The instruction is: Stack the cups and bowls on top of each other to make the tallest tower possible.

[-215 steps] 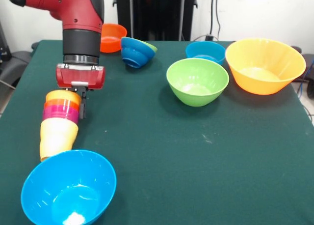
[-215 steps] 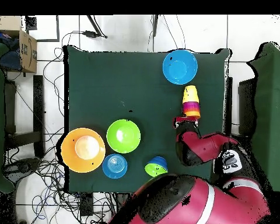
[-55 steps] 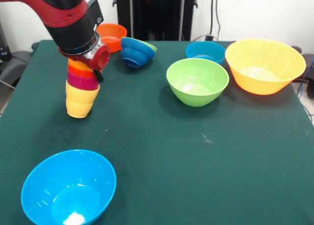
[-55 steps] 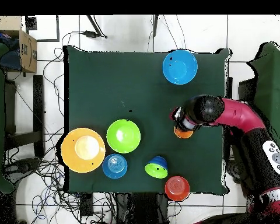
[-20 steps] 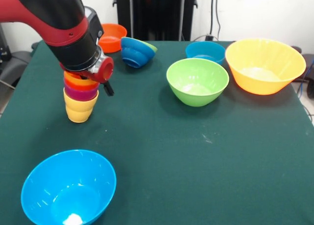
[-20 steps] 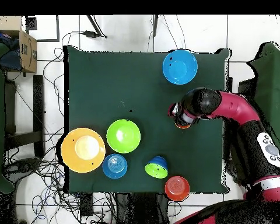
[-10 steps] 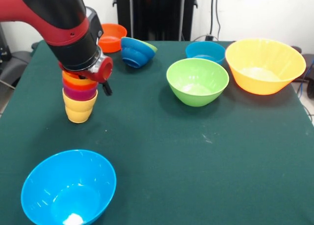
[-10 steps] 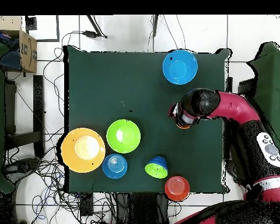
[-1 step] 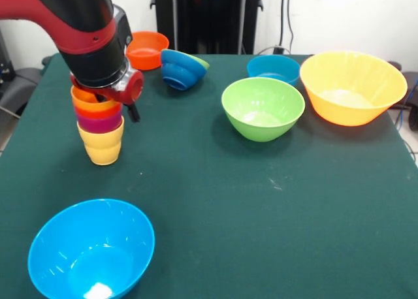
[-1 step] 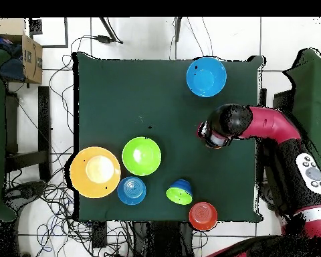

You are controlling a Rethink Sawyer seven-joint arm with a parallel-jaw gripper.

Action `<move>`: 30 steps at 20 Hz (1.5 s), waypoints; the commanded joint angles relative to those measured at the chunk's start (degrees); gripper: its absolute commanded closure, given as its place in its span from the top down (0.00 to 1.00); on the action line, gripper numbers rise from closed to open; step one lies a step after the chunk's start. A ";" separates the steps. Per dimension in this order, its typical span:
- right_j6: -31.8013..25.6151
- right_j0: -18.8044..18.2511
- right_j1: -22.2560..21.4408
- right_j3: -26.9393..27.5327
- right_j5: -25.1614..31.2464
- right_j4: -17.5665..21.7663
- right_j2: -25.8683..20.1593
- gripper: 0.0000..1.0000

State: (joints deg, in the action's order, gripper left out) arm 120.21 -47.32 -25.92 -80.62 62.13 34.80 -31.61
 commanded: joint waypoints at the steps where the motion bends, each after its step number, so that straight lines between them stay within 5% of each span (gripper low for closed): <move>1: -13.72 1.13 -1.23 -5.42 1.85 4.75 2.45 1.00; 30: -10.72 2.05 -6.29 -8.17 6.18 0.47 0.21 1.00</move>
State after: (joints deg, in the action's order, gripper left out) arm 120.21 -47.40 -31.92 -86.88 62.52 35.72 -31.48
